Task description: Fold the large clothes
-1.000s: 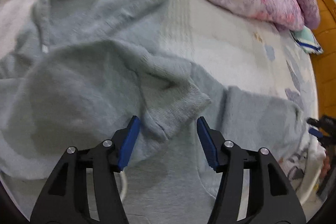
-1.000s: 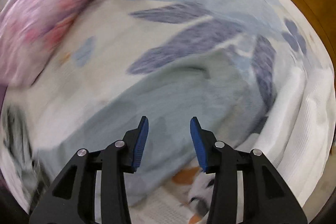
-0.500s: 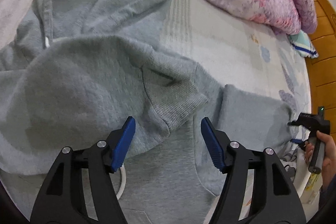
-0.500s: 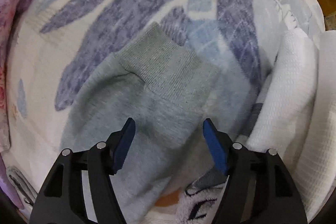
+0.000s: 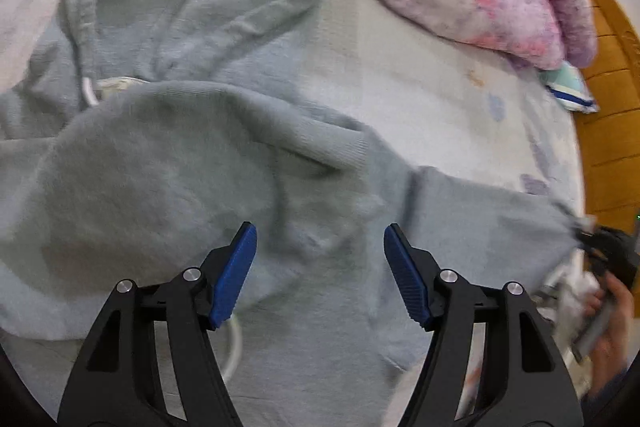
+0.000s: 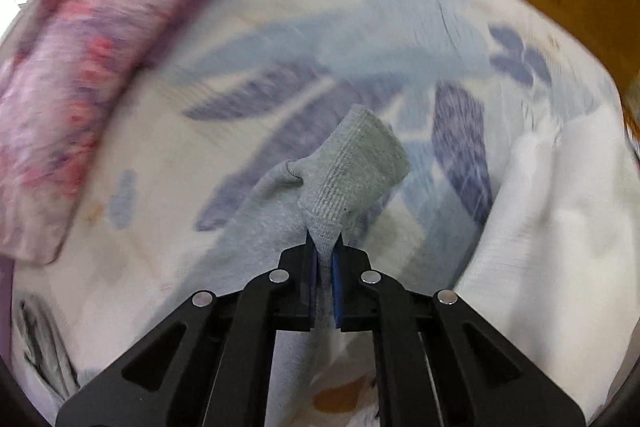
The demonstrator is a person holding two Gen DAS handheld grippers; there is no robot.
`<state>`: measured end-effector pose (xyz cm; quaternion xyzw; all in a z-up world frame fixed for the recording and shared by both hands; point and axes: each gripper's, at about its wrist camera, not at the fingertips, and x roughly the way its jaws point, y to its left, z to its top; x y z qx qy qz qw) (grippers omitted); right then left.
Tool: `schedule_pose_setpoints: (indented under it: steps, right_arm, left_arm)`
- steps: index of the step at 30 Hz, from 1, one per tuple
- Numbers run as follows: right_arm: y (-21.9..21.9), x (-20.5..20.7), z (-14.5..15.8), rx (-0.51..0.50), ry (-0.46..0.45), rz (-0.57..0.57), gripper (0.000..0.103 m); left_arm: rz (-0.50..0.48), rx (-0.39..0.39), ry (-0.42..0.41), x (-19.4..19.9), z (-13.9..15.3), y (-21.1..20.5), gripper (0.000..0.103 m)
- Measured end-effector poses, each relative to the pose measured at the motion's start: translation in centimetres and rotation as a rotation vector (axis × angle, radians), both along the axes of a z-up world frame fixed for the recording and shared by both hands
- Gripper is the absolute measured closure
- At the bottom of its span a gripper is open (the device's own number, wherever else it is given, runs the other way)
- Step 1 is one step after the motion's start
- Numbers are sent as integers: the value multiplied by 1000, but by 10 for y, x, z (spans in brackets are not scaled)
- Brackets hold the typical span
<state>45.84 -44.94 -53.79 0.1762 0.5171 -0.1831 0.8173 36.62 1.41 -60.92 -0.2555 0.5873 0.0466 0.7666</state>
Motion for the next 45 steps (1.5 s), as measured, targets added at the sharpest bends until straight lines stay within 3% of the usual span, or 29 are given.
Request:
schedule_pose_setpoints:
  steps: [3, 7, 9, 12, 13, 17, 20, 26, 30, 34, 37, 39, 42, 45]
  right_arm:
    - [12, -6, 21, 42, -60, 16, 98]
    - [20, -16, 28, 67, -64, 25, 98]
    - [22, -13, 26, 92, -50, 30, 98]
    - [26, -12, 24, 103, -38, 29, 98]
    - [27, -13, 23, 107, -37, 31, 98]
    - [33, -14, 23, 106, -30, 50, 97]
    - [33, -17, 23, 123, -21, 46, 97]
    - [37, -21, 29, 117, -25, 60, 97]
    - [37, -21, 32, 119, -26, 58, 97]
    - [41, -20, 32, 114, -23, 65, 97]
    - [45, -22, 35, 107, -33, 65, 97]
    - [50, -24, 37, 105, -44, 73, 97]
    - [59, -26, 39, 93, -52, 85, 97]
    - [68, -27, 44, 94, -64, 92, 97]
  left_arm:
    - [-11, 8, 49, 6, -20, -2, 36]
    - [-132, 50, 15, 12, -18, -28, 36]
    - [-204, 108, -5, 11, -15, -42, 32]
    - [-276, 180, 65, 14, -36, -50, 33]
    - [-271, 182, 58, 15, -38, -49, 39]
    - [-258, 181, 34, 14, -27, -38, 79]
    - [-248, 121, 5, 6, -15, -31, 85]
    - [-213, 41, -64, -21, 19, -24, 85]
    - [-165, -21, -100, -34, 26, -10, 85]
    - [-179, -54, -120, -37, 25, -17, 84]
    - [-235, -80, -71, -37, 10, -26, 84]
    - [-291, -38, -53, -38, 6, -37, 84]
    - [-328, -101, 33, -34, -22, -47, 84]
    - [-365, -102, 80, -30, -39, -52, 76]
